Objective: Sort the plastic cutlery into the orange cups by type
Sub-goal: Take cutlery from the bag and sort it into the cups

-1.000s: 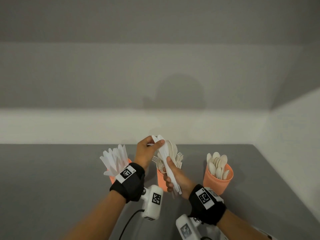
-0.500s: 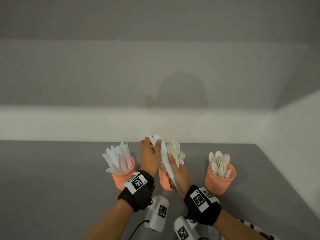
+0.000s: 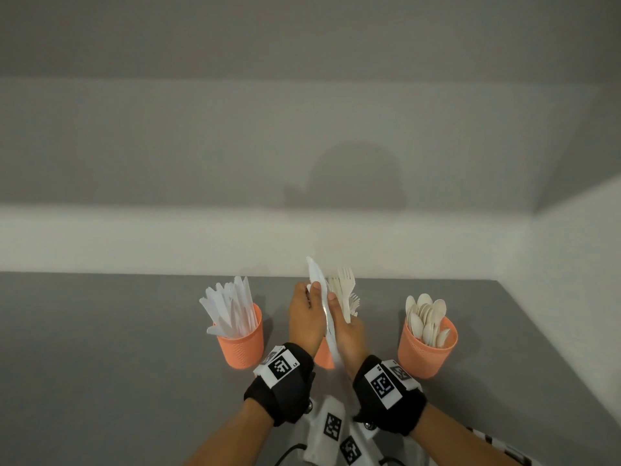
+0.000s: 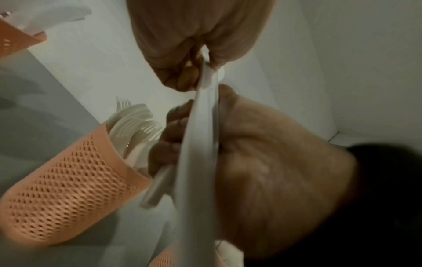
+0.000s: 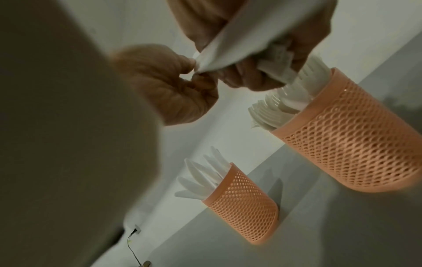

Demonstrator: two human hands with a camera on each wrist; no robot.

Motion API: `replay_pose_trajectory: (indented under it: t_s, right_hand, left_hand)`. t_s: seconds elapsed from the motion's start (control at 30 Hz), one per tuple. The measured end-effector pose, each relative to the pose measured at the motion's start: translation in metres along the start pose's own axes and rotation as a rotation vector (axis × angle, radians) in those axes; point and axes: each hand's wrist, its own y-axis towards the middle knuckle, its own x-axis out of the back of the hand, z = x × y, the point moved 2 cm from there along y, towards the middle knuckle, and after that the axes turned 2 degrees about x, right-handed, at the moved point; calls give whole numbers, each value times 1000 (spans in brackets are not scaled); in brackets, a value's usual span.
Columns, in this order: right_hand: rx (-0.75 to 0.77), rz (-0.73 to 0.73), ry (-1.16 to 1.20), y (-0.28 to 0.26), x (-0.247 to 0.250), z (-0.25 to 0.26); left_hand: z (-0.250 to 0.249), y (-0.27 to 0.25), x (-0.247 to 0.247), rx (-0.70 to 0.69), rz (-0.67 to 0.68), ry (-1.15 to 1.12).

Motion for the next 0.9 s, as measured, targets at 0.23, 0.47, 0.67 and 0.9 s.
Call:
replay_pose_trajectory:
  t_s: [0.23, 0.47, 0.67, 0.9]
  right_hand:
    - [-95, 133, 107, -4, -1, 4]
    - [-128, 401, -71, -15, 9, 5]
    - [14, 245, 2, -6, 11, 7]
    - [92, 136, -276, 2, 13, -2]
  left_hand:
    - [1, 6, 4, -25, -108, -3]
    - [-10, 24, 30, -191, -228, 48]
    - [-3, 23, 25, 75, 4, -64]
    - [2, -6, 1, 46, 253, 47]
